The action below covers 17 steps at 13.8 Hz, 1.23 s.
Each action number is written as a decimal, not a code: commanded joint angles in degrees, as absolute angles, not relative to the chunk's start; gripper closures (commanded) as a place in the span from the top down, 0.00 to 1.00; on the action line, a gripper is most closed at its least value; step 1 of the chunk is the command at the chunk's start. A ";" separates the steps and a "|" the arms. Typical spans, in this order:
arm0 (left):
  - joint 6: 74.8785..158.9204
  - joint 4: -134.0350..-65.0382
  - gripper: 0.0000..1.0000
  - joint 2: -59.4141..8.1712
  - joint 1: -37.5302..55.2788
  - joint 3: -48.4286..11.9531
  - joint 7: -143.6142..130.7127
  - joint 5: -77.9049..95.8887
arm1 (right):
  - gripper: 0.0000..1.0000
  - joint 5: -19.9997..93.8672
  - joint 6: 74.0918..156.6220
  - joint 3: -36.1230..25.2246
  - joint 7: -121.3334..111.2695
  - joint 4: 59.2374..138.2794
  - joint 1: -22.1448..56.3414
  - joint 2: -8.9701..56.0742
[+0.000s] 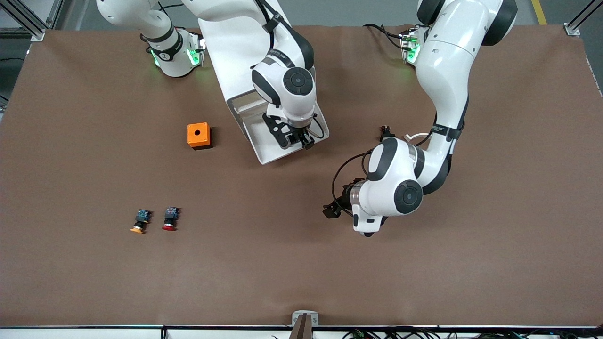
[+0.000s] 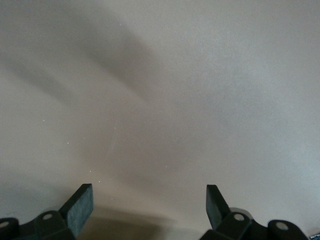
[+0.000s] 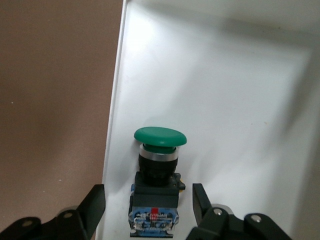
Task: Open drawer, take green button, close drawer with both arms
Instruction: 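Grasp the green push button with the right gripper and lift it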
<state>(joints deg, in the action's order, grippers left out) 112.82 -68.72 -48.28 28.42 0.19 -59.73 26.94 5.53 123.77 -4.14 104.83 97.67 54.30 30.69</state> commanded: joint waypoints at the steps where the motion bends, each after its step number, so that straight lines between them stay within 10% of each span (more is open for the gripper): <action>1: 113.91 -69.35 0.99 -47.81 29.62 0.79 -59.06 24.97 | 0.74 5.10 121.99 -4.75 103.62 96.33 55.02 31.46; 3: 113.91 -69.43 0.99 -47.90 30.06 0.79 -59.24 24.70 | 0.55 5.27 121.91 -4.66 103.45 96.33 55.02 31.46; 6: 114.96 -69.61 0.99 -47.99 31.37 0.88 -59.24 23.74 | 0.00 5.71 121.91 -4.66 103.62 95.19 54.93 31.46; 12: 118.04 -69.87 0.99 -47.90 33.92 0.70 -59.77 17.76 | 0.00 5.98 102.78 -4.75 90.32 82.98 48.70 30.85; 17: 118.12 -70.49 0.99 -47.99 35.50 0.70 -60.03 14.60 | 0.00 5.19 105.36 -5.10 65.87 84.02 39.57 29.09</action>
<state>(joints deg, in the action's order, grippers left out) 117.22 -69.62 -48.32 34.10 0.18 -59.74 16.85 5.52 103.13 -5.93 73.20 83.29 42.99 29.50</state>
